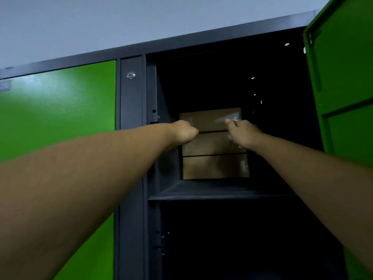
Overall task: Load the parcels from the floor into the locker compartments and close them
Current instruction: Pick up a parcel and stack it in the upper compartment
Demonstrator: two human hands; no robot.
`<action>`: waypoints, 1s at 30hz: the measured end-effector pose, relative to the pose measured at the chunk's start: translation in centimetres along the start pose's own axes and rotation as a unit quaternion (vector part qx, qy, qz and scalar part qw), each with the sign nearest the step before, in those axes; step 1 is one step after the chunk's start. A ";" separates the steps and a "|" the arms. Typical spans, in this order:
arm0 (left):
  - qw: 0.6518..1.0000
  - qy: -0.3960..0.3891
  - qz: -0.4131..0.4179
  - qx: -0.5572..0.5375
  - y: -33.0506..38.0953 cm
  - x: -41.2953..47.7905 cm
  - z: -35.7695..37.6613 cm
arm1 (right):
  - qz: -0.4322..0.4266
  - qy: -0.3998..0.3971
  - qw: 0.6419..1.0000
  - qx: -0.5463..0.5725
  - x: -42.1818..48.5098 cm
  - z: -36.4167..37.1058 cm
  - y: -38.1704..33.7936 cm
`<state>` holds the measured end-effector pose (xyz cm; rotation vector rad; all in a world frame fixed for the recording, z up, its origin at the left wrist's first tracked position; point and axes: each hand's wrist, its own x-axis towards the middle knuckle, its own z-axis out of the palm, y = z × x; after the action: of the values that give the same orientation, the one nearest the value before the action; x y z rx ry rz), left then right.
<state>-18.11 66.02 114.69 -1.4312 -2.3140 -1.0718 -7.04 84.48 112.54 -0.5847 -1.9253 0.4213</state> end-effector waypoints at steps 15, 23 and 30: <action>0.888 0.159 -0.124 -0.413 -7.0 -18.7 -4.7 | 0.161 -0.001 0.929 0.333 -19.2 0.3 -8.7; 0.893 0.146 -0.226 -0.360 -16.6 -32.7 -2.2 | 0.186 -0.127 0.917 0.329 -34.3 6.4 -11.9; 0.856 0.175 -0.365 -0.321 -25.8 -45.7 -1.6 | 0.253 -0.207 0.886 0.328 -47.8 15.2 -12.9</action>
<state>-17.21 26.77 79.74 -0.3299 -2.3351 -2.2494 -7.03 46.13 77.73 -0.5577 -1.8303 1.5699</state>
